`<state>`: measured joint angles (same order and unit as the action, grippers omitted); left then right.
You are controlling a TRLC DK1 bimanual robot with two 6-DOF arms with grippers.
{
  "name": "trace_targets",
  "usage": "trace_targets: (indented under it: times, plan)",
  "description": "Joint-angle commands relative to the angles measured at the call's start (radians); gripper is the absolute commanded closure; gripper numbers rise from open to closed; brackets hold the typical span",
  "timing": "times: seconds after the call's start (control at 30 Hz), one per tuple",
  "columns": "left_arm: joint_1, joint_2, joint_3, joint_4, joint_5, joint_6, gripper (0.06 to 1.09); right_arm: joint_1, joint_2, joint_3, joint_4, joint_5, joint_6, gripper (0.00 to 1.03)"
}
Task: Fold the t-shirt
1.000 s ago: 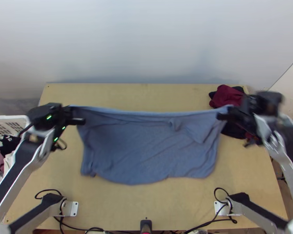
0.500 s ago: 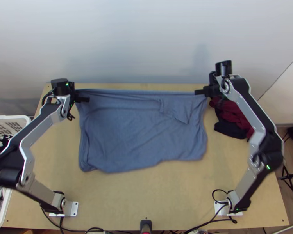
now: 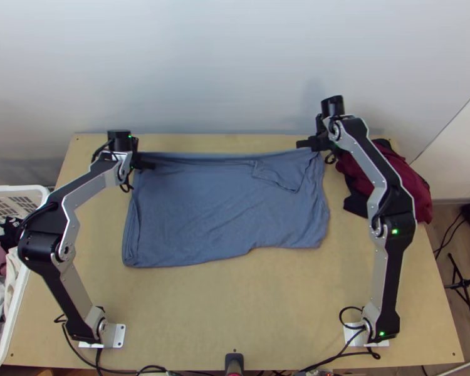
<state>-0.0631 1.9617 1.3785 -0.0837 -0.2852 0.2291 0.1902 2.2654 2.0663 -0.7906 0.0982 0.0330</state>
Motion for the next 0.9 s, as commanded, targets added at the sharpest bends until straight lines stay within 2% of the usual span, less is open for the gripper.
trace_targets:
  times: [0.0,0.13,0.53,0.87]
  plan:
    - [-0.003,0.020,-0.030,-0.010,-0.003,0.016,1.04,0.009,0.059,0.011,-0.041,0.005,0.011,1.00]
    - [-0.004,-0.009,-0.073,-0.021,-0.002,0.039,1.04,0.009,0.028,-0.015,-0.068,0.003,0.019,1.00]
    - [-0.018,-0.257,-0.256,-0.042,0.000,0.072,1.04,0.025,-0.237,-0.273,-0.067,0.003,0.016,1.00]
    - [-0.043,-0.284,-0.381,-0.048,0.001,0.105,1.04,0.041,-0.336,-0.551,0.022,0.001,0.018,1.00]
